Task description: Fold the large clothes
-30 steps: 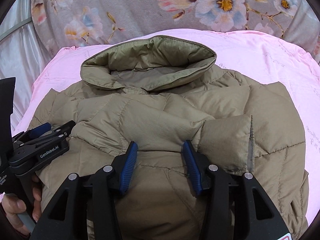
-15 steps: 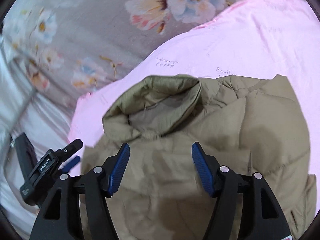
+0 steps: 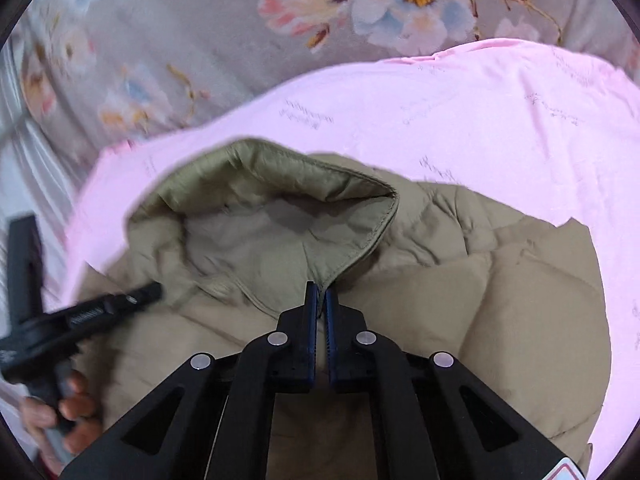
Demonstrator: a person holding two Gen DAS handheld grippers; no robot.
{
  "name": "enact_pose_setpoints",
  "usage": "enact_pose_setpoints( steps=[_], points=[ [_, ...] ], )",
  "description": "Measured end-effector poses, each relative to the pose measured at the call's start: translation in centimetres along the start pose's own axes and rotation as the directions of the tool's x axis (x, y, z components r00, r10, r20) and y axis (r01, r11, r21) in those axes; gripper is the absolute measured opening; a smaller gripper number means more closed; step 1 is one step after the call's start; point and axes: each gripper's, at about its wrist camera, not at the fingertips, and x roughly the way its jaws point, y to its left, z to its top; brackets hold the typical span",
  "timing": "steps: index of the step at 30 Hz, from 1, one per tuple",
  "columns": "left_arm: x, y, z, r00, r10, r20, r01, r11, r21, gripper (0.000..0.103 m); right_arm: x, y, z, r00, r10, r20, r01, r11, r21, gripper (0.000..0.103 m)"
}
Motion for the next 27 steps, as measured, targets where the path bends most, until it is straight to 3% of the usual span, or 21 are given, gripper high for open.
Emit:
enact_pose_setpoints(
  steps=[4,12,15,18,20,23,27],
  points=[
    [0.1,-1.2,-1.0,0.995,0.082,0.057,-0.087,0.992,0.088,0.008,0.9,-0.3,-0.2,1.000,-0.007,-0.006,0.007,1.000,-0.001,0.001],
    [-0.1,-1.3,-1.1,0.990,0.114,0.081,-0.124,0.985,0.120,0.008,1.4,-0.7,-0.6,1.000,0.010,-0.006,-0.010,1.000,0.014,0.000],
    [-0.2,-1.4,-1.0,0.990,0.115,0.084,-0.125,0.985,0.121,0.009,1.4,-1.5,-0.6,0.999,0.051,-0.007,-0.051,0.997,0.050,0.000],
    [-0.7,-0.9,-0.8,0.994,0.074,0.081,-0.082,0.992,0.099,0.010,0.7,-2.4,-0.6,0.995,0.103,-0.017,-0.101,0.990,0.098,0.002],
    [-2.5,-0.4,-0.5,0.997,0.037,0.065,-0.044,0.993,0.108,0.011,-1.5,-2.8,-0.4,0.994,0.103,-0.020,-0.100,0.988,0.115,0.011],
    [-6.2,0.0,1.6,0.992,0.012,0.124,-0.027,0.992,0.120,0.013,-5.0,-2.8,1.2,0.995,0.082,0.064,-0.088,0.991,0.097,0.014],
    [-8.3,-0.1,7.9,0.987,-0.014,0.161,0.003,0.998,0.065,0.021,-5.8,-2.1,6.6,0.986,0.086,0.143,-0.101,0.989,0.105,0.019]
  ],
)
